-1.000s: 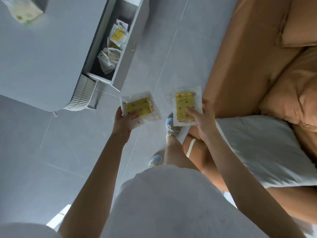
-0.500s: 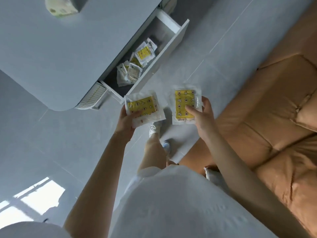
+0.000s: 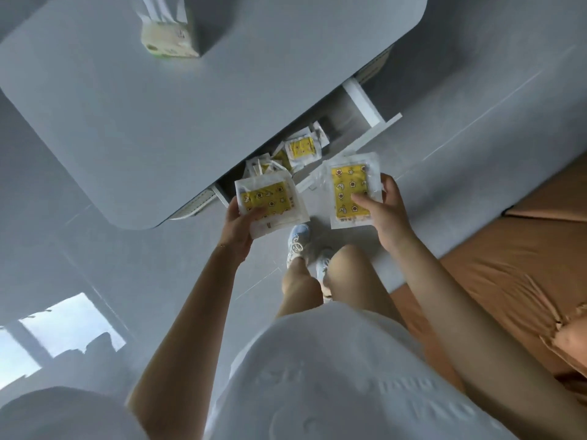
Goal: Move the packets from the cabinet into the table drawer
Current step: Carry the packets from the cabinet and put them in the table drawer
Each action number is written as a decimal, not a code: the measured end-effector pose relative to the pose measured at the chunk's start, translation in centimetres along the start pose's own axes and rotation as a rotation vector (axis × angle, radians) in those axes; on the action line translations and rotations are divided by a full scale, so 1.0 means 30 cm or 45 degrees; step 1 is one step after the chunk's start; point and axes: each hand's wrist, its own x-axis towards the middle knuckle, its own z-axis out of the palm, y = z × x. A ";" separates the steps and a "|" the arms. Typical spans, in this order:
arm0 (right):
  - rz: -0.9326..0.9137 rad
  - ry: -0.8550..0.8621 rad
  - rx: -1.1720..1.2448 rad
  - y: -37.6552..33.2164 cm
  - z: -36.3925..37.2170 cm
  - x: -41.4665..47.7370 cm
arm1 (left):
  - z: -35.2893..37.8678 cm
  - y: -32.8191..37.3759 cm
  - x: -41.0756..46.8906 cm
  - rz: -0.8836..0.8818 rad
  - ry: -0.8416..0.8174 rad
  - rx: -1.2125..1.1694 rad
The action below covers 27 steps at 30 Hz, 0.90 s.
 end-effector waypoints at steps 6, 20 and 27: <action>0.075 -0.098 -0.191 -0.123 0.044 0.307 | 0.054 0.028 0.199 -0.097 0.291 -0.058; 0.199 -0.294 -0.722 0.068 0.223 1.088 | 0.028 -0.239 0.770 -0.231 0.703 -0.232; 0.188 -0.233 -0.911 0.356 0.319 1.392 | -0.054 -0.428 1.091 -0.188 0.765 -0.231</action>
